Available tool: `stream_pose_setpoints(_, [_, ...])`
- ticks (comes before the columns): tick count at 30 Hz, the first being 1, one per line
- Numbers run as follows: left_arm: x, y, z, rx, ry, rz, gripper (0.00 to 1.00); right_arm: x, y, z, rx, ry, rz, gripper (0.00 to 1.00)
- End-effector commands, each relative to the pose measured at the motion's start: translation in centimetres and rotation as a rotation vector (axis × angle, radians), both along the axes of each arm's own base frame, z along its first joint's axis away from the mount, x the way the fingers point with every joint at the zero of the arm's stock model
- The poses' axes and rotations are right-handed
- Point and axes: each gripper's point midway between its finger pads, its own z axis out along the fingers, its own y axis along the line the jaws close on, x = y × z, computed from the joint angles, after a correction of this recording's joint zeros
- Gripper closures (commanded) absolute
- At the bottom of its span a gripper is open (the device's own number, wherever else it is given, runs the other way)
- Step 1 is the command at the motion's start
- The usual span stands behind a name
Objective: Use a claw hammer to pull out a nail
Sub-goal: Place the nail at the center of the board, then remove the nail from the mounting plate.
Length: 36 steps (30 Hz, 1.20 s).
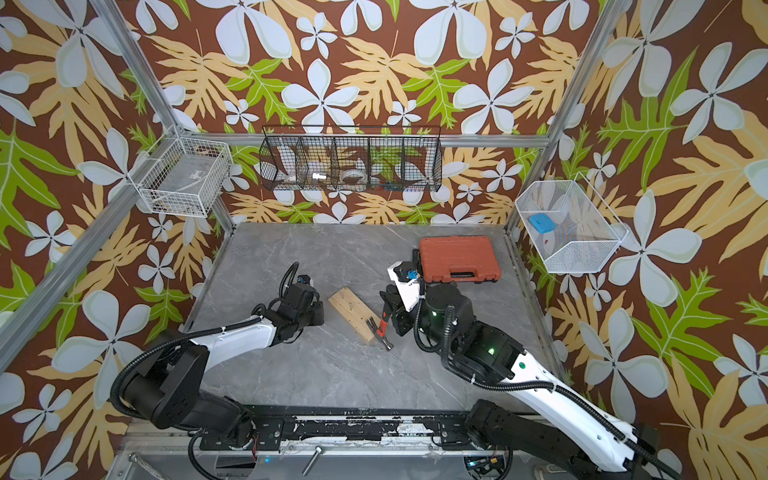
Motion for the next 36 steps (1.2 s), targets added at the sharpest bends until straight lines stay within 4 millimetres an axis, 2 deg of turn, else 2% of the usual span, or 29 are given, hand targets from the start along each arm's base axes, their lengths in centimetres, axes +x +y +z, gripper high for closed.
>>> stream_pose_setpoints(1, [-0.1,0.1,-1.1,-0.005,0.038,0.027,0.93,0.5,1.1,2.5,0.067,-0.049,0.017,1.0])
stream_pose_setpoints(7, [-0.2,0.1,-2.8,0.003,0.082,0.034,0.93,1.4,2.2,2.1,0.039,-0.027,0.016,1.0])
stream_pose_setpoints(14, [-0.4,0.1,-3.2,-0.01,0.085,0.041,0.86,2.2,3.0,1.0,0.007,-0.002,0.015,1.0])
stream_pose_setpoints(17, [-0.1,-0.2,-2.2,-0.023,0.064,0.036,0.72,2.7,3.3,0.7,-0.013,0.004,0.008,1.0])
stream_pose_setpoints(20, [0.4,-0.5,-0.2,-0.048,0.018,0.024,0.62,3.1,3.8,0.7,-0.03,0.006,0.009,1.0])
stream_pose_setpoints(25, [1.2,-1.5,4.8,-0.125,-0.115,-0.012,0.57,4.0,4.7,0.6,-0.063,0.012,0.01,1.0])
stream_pose_setpoints(28, [1.4,-2.0,6.7,-0.157,-0.167,-0.045,0.55,4.6,5.3,0.2,-0.081,0.02,0.011,1.0])
stream_pose_setpoints(31, [1.7,-2.5,7.2,-0.157,-0.188,-0.077,0.53,5.2,5.8,-0.3,-0.096,0.035,0.013,1.0])
stream_pose_setpoints(36, [2.2,-3.5,6.0,-0.149,-0.162,-0.125,0.52,6.3,6.1,-1.1,-0.087,0.07,0.017,1.0])
